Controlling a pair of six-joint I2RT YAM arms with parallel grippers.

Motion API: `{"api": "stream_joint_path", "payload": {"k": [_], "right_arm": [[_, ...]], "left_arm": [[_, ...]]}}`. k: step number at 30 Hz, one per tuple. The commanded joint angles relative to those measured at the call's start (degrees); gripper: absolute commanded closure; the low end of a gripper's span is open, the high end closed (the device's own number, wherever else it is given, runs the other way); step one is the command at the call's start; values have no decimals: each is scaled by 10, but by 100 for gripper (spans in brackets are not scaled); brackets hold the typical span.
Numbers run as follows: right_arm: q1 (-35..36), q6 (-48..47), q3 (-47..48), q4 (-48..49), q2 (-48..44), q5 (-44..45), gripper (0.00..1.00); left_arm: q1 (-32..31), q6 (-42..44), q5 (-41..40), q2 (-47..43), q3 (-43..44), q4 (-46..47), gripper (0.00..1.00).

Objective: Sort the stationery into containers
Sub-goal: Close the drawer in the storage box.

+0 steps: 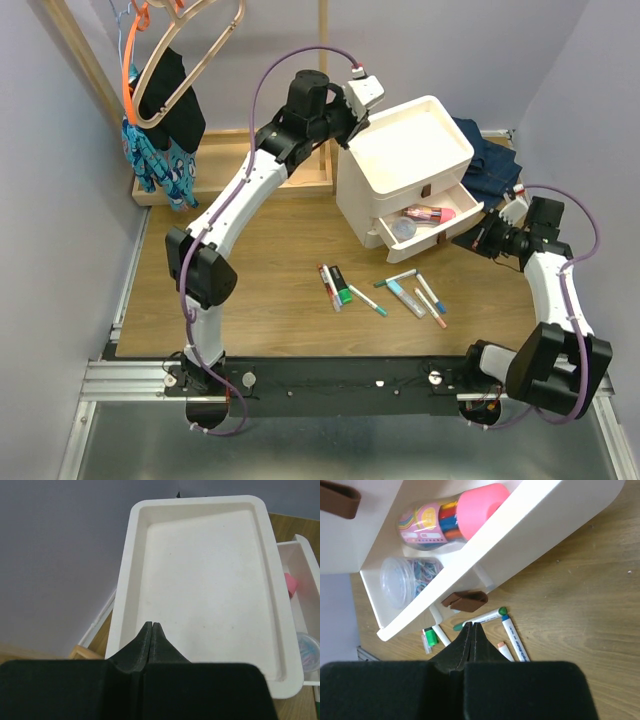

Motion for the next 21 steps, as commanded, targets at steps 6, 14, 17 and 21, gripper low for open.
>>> {"api": "stream_joint_path", "payload": {"k": [6,14,17,21], "right_arm": [[-1,24,1,47,46,11,99],[0,56,16,75,81,-22,99],[3,63,28,84,102,-32,99],[14,76,51,98,128,-48,99]], "left_arm": [[-2,-26,60,63,43,25,100],[-8,-51,84,84,15,38,100],[-12,-44,84,86,9,35,100],[-17,-37,80,93,6,30,100]]}}
